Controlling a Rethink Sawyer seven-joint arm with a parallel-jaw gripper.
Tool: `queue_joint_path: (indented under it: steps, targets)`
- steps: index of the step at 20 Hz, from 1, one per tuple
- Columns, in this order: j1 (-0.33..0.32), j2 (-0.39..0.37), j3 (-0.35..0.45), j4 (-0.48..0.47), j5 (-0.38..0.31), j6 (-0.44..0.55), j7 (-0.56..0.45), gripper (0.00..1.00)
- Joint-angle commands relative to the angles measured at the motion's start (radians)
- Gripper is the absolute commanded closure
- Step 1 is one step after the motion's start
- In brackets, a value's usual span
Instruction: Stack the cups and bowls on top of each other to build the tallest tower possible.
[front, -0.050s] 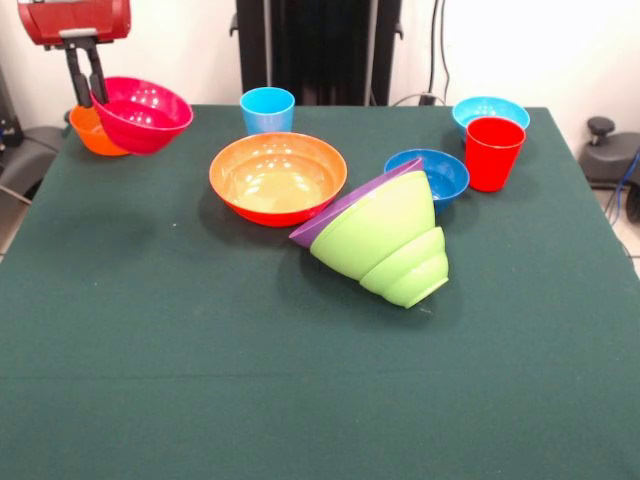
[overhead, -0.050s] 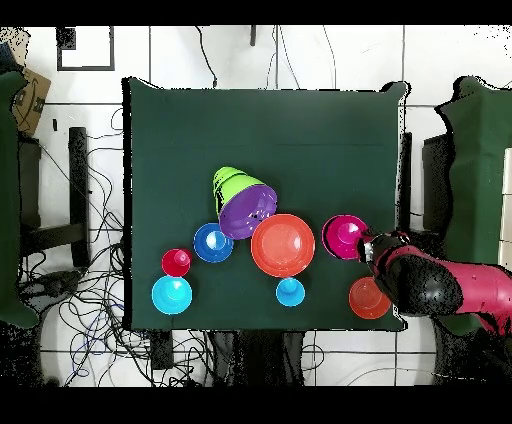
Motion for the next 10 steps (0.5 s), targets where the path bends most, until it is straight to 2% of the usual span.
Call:
queue_joint_path:
  steps: [1,2,10]
  targets:
    - [0.049,0.049,0.036,0.007,-0.09,0.06,-0.238,1.0]
    - [0.051,0.048,0.037,0.008,-0.094,0.062,-0.234,0.0]
    - [0.043,0.047,0.04,0.008,-0.092,0.072,-0.24,0.0]
